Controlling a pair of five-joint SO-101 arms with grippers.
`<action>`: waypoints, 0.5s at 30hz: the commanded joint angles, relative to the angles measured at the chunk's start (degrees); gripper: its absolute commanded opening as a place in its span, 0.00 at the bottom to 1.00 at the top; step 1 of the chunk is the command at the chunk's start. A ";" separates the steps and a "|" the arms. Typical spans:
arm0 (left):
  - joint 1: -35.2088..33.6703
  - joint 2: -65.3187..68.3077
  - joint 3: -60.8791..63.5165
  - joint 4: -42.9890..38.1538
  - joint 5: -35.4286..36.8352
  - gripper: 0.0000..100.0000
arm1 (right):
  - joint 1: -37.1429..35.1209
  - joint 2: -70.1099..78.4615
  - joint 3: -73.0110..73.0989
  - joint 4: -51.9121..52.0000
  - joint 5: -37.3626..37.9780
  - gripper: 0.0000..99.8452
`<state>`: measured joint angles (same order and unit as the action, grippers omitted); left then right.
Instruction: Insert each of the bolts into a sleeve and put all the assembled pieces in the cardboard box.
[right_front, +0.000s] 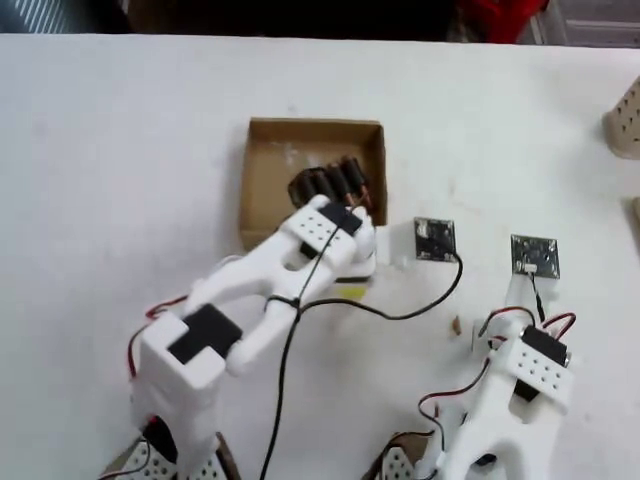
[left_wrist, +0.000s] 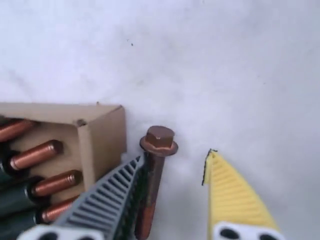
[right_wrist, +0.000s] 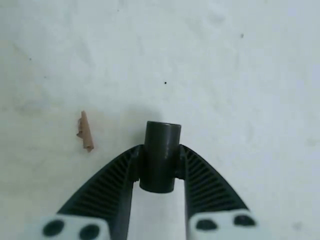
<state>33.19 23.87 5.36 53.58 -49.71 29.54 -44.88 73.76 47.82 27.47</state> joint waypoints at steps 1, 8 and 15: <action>-2.07 -1.71 -1.23 -3.69 -0.18 0.22 | -0.75 -0.13 -0.26 -1.01 0.62 0.02; -3.12 -1.54 -1.14 -3.43 -0.70 0.22 | -0.75 -0.13 -0.26 -1.01 0.62 0.02; -5.49 2.51 -3.08 -0.53 -1.32 0.22 | -0.75 -0.13 -0.26 -1.01 0.62 0.02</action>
<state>31.52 24.84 5.36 51.91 -49.71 29.54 -44.88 73.76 47.82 27.47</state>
